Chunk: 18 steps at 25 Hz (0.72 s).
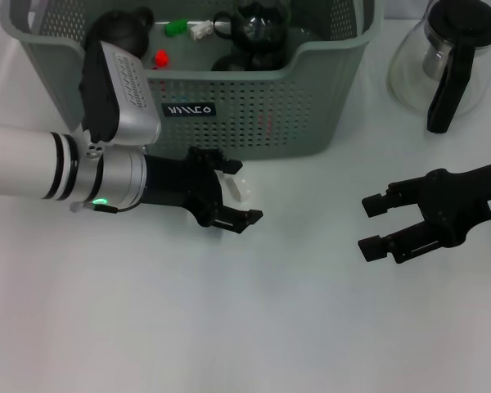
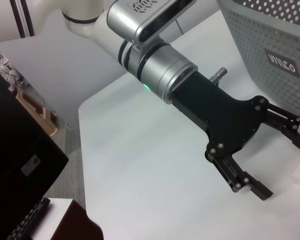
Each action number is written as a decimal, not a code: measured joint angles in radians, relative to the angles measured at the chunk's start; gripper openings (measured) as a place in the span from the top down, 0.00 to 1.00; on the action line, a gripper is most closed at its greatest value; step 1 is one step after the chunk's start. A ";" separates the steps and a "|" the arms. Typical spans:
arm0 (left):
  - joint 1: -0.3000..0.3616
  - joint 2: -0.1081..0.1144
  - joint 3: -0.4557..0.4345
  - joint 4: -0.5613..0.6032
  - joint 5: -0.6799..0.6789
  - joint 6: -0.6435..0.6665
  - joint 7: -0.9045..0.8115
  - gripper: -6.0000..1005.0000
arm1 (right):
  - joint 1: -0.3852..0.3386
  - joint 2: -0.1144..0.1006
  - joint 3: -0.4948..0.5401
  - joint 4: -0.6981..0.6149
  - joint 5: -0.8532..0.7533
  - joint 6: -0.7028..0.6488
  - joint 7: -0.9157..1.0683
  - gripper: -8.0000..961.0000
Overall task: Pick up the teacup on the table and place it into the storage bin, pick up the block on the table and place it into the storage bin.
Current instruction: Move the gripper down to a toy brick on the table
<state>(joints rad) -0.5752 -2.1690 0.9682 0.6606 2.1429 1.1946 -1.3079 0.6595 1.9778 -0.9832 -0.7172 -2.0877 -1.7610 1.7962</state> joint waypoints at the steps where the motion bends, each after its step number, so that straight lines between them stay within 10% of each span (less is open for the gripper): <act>1: -0.001 0.000 0.000 -0.006 0.000 -0.010 0.002 0.10 | 0.000 0.000 0.000 0.000 0.000 0.000 0.000 0.02; 18: -0.007 -0.002 0.000 -0.044 -0.013 -0.066 0.014 0.10 | 0.000 0.003 -0.005 0.000 0.000 0.003 0.000 0.02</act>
<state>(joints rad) -0.5825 -2.1706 0.9678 0.6171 2.1298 1.1284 -1.2937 0.6595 1.9804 -0.9883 -0.7175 -2.0877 -1.7578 1.7964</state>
